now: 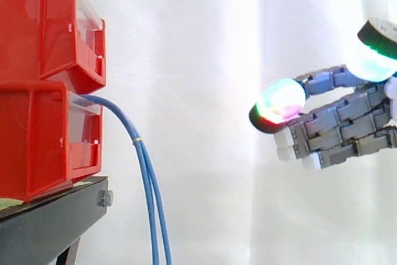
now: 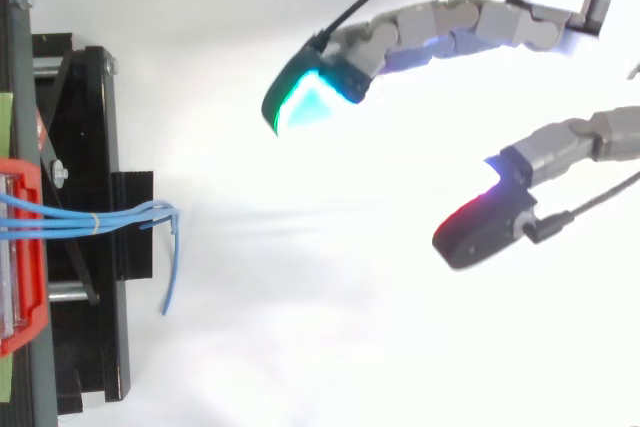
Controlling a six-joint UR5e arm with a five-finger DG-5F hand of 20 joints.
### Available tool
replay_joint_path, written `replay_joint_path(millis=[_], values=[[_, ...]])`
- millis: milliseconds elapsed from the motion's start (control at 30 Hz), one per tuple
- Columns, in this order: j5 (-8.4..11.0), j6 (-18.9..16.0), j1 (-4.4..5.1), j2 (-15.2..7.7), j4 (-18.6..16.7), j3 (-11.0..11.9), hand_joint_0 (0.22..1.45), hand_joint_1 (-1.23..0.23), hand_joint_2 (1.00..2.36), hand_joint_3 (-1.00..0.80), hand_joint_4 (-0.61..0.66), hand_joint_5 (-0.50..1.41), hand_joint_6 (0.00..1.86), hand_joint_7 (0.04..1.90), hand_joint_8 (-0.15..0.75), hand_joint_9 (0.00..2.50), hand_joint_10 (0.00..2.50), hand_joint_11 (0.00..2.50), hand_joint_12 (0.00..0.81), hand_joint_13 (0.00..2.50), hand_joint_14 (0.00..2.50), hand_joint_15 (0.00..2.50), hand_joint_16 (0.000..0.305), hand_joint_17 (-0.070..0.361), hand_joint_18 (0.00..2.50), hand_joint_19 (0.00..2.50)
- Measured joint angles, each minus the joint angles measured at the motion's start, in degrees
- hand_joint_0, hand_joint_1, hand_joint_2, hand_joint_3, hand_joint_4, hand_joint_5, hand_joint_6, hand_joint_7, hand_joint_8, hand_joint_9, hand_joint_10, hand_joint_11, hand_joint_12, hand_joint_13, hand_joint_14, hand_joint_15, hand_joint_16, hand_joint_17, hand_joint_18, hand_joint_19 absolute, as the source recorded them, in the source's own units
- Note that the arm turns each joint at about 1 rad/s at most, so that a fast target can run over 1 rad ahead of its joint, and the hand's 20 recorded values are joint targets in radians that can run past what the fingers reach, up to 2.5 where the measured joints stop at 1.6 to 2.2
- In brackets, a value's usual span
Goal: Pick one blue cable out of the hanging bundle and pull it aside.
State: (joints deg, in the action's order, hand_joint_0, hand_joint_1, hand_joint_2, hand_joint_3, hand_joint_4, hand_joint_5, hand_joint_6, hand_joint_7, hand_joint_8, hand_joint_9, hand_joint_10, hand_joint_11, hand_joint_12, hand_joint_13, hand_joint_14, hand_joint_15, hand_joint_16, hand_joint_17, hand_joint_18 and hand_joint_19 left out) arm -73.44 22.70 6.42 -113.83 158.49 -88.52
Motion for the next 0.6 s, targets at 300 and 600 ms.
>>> replay_joint_path(millis=[300, 600], values=[[5.48, -0.44, 0.39, -0.02, -8.87, -2.48, 0.47, -0.63, 1.0, -0.5, 0.12, -0.23, 0.5, 0.64, 0.192, 0.4, 0.0, 0.03, 0.273, 0.27, 0.0, 0.1, 0.041, 0.093, 0.16, 0.2], [7.21, -1.92, 0.87, -1.63, -9.89, -2.38, 0.47, -0.63, 1.0, -0.5, 0.12, -0.23, 0.5, 0.65, 0.191, 0.4, 0.0, 0.02, 0.274, 0.27, 0.0, 0.1, 0.041, 0.092, 0.15, 0.2]])
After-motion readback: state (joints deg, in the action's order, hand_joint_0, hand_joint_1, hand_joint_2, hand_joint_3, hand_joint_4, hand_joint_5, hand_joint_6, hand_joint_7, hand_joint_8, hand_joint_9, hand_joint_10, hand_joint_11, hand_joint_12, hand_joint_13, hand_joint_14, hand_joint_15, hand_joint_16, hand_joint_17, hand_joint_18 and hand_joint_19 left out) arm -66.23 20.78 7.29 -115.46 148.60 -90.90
